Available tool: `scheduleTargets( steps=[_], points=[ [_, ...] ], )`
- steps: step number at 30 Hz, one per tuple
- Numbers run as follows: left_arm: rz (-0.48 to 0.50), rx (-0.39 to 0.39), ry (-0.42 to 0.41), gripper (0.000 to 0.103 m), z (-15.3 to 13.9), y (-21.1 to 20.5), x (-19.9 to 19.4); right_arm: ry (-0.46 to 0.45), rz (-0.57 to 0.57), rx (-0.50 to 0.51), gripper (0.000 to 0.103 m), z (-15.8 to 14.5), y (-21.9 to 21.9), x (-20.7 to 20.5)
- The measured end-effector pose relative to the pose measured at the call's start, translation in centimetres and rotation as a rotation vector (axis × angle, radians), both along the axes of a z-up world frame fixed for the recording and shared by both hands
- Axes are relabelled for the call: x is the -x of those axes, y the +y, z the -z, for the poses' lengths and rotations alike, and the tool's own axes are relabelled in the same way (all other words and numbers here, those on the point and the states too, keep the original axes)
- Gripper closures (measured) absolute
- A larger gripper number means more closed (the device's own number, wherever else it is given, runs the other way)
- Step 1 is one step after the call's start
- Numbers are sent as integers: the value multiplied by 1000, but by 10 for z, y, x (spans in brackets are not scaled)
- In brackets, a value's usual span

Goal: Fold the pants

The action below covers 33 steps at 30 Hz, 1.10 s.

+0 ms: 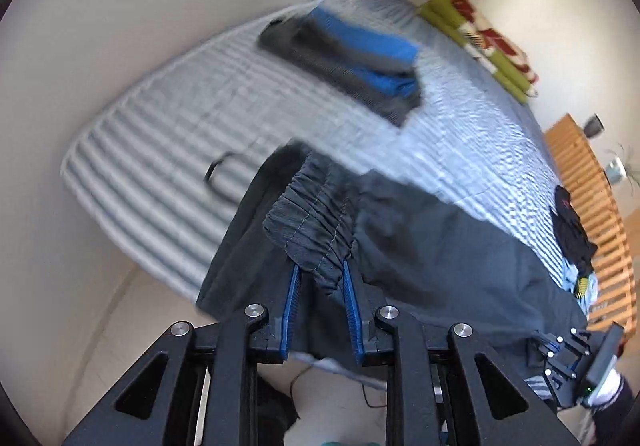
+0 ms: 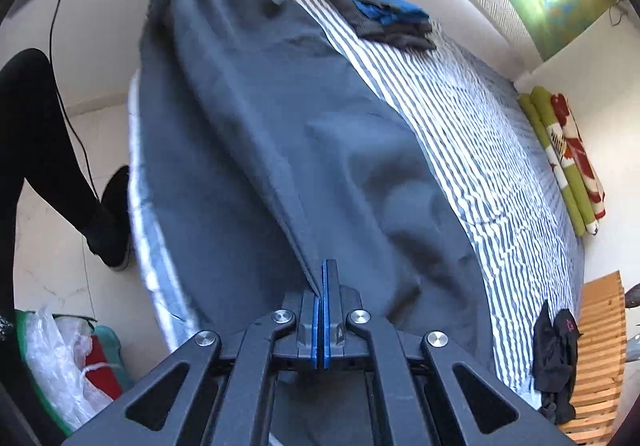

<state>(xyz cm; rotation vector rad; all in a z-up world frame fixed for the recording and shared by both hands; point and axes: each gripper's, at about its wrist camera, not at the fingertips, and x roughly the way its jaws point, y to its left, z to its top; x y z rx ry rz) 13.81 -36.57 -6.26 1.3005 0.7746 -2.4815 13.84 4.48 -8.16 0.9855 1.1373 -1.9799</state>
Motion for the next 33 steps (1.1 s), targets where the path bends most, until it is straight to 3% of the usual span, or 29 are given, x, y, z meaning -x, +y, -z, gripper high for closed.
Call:
scheduleTargets(
  steps=[2,4,8,10,13,17,19,20,26,30,32,33],
  points=[
    [16,2,18,80,-8,0,-1,-13,0,-14,102,3,-2,-4],
    [26,-4,-14,80,2,3,-8,-24,-13,-26,102,10,-6,-11],
    [54,-29,-194,75,57,2,-26,-47,-69,-100,102,32,-13,-27],
    [52,-46,-220,65,63,0,-33,-71,-108,-150,100,40,-14,-34],
    [10,-35,-144,51,41,-10,-43,-128,-126,-148,96,28,-12,-35],
    [-28,-21,-29,34,1,-32,-28,-241,-53,-5,79,-7,-8,-16],
    [-21,0,-23,19,-3,-39,-6,-268,-20,55,76,-16,-10,-7],
    [16,5,-52,16,5,-43,14,-268,-2,61,76,-15,-13,-6],
    [31,-98,-216,16,74,-59,69,-272,106,83,75,0,4,1],
    [52,-18,-197,13,85,-44,68,-306,314,181,75,-1,64,21],
    [43,64,-209,25,85,-35,67,-290,419,200,75,3,94,32],
    [47,100,-209,40,82,-28,67,-298,476,211,75,6,111,37]
  ],
)
